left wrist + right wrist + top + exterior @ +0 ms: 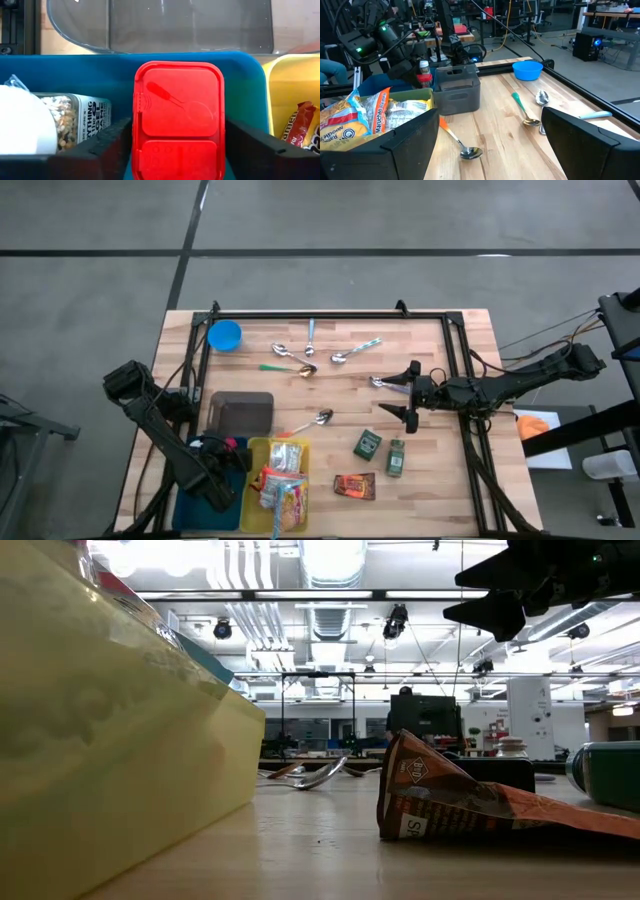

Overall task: Pick & Place Food Item
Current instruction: Put the red seasoning can into the blue bin, then put the green seasoning can into the blue bin

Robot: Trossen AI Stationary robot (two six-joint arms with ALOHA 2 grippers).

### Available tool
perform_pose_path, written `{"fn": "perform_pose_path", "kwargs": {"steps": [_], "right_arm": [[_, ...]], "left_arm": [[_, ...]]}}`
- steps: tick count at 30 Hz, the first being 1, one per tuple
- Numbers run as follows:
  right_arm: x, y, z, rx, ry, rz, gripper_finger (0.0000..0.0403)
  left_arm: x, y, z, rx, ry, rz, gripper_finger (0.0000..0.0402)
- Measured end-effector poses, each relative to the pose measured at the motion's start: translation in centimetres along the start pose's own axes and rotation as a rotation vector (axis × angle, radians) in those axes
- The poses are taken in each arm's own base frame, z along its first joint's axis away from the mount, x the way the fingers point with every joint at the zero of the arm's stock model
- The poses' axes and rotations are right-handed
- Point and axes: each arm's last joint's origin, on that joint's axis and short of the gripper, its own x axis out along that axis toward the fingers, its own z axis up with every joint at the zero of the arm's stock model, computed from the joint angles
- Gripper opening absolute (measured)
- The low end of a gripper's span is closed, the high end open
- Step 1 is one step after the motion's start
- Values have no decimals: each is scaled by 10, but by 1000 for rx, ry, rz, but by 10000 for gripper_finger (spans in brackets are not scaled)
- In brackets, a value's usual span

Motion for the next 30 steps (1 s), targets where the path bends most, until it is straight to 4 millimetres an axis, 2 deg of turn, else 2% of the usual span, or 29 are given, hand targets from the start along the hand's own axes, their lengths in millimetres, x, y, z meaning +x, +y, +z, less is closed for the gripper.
{"fn": "perform_pose_path", "kwargs": {"steps": [5, 10, 19, 30], "right_arm": [[0, 0, 0, 0, 0, 0, 349], [0, 0, 0, 0, 0, 0, 349], [0, 0, 0, 0, 0, 0, 349], [0, 0, 0, 0, 0, 0, 349]], "left_arm": [[0, 0, 0, 0, -1, 0, 343], [0, 0, 0, 0, 0, 0, 372], [-3, -1, 0, 5, -1, -5, 375], [-38, -11, 9, 88, -105, -92, 375]]}}
